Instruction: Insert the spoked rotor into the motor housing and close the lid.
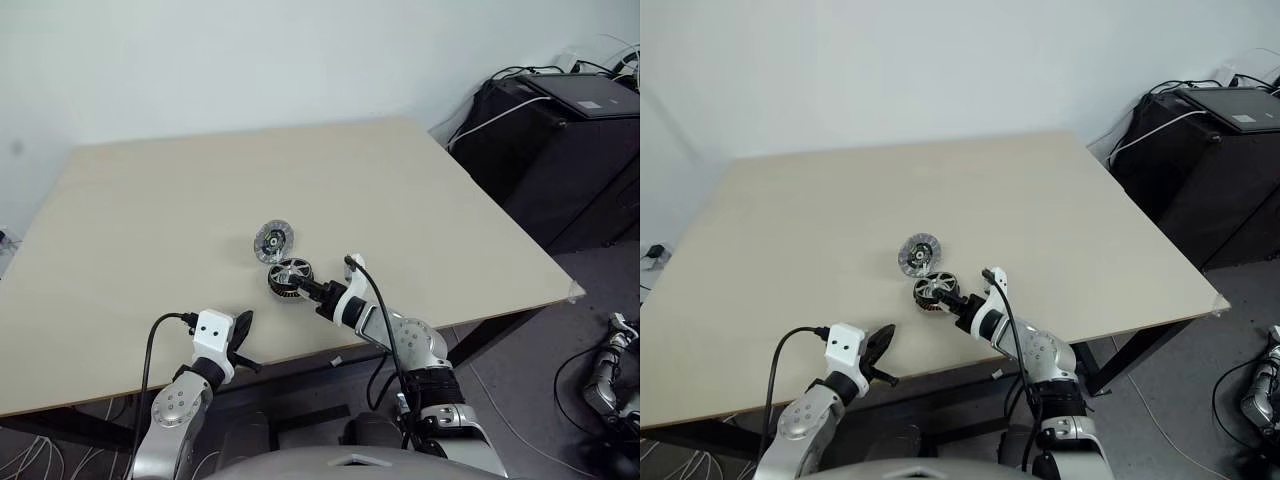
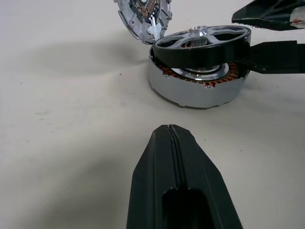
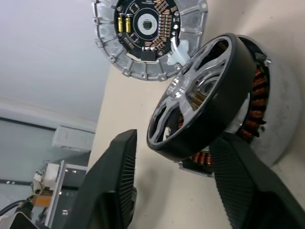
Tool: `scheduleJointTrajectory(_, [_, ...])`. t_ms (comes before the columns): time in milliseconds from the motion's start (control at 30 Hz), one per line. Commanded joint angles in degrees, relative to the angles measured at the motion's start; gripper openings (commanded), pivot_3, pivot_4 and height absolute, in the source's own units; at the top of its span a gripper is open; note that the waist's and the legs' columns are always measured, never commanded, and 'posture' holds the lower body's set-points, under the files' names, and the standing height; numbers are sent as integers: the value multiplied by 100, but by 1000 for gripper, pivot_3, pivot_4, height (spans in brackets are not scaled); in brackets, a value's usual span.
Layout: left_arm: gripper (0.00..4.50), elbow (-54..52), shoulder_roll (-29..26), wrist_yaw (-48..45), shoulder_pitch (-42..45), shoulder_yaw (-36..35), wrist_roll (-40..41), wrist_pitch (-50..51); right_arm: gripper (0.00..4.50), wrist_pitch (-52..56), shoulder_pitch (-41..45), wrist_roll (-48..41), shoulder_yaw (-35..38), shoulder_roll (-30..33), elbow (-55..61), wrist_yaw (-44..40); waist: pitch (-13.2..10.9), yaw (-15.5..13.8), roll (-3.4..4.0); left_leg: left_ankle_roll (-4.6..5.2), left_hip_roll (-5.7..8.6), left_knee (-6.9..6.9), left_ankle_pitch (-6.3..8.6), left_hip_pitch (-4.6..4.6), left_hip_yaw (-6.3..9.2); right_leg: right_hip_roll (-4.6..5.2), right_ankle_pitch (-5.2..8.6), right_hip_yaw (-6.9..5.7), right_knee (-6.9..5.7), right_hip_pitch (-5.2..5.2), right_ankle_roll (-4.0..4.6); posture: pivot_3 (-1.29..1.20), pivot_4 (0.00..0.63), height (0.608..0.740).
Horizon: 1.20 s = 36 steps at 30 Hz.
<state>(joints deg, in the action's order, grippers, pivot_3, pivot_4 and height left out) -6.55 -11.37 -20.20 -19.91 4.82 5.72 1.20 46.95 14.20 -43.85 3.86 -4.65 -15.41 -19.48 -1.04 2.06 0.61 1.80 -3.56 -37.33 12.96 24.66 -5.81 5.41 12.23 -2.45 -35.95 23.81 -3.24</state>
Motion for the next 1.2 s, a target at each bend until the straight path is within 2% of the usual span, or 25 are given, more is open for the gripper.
scheduleJointTrajectory(33, [0, -214, -3, -21, 87, -22, 63, -17, 2352, 65, -56, -154, 88, -216, 534, 69, 0, -2, 0, 0, 0, 0, 0, 1, 0, 1, 0, 0, 0, 0, 0, 0, 0, 740])
scheduleJointTrajectory(233, [0, -175, 12, -32, 133, -15, 70, -26, 2352, 275, -309, 51, -160, 200, 1686, 219, -1, -1, 1, 0, 0, 1, 0, 2, 0, 0, 1, 0, 1, 2, 2, 0, 0, 740])
scheduleJointTrajectory(467, [0, -84, 35, -69, 237, 18, 66, -36, 2352, 276, -591, 502, -488, 687, 2315, 293, 0, -7, -3, 0, 1, 1, 0, 1, -1, 2, 2, 0, 2, 2, 2, 0, 0, 740])
scheduleJointTrajectory(567, [0, -59, 39, -81, 278, 21, 63, -36, 2352, -162, -640, 955, -612, 787, 2402, 372, 0, -2, -3, 0, 2, 1, 0, 0, 0, 2, 2, 0, 1, 2, 1, 0, 0, 740])
scheduleJointTrajectory(667, [0, -50, 40, -94, 297, 12, 63, -42, 2352, -1069, -599, 1923, -1094, 1054, 2439, 418, 0, -2, -3, 0, 5, 1, 0, 0, 0, 0, 2, 0, 1, 2, 1, 0, 0, 740])
scheduleJointTrajectory(767, [0, -52, 38, -101, 301, 6, 59, -56, 1405, -1765, -486, 2799, -1707, 1334, 2295, 384, -1, 1, -4, 0, 9, 0, 0, 1, -3, -1, 3, 0, 3, 2, 1, 0, 0, 740])
scheduleJointTrajectory(900, [0, -43, 26, -127, 311, 15, 40, -112, 40, -2033, -176, 3379, -2110, 1320, 1695, 351, -1, 5, -10, -3, 7, -1, -3, -2, -3, -9, 3, 1, 2, 0, 1, 0, 0, 740])
scheduleJointTrajectory(1200, [0, -71, -2, -162, 279, 68, 0, -192, 40, -2333, 703, 3914, -2336, 936, 214, 63, 1, 2, -15, -4, 6, -11, -4, -1, -4, -10, 1, 0, -2, -4, 2, 0, 0, 740])
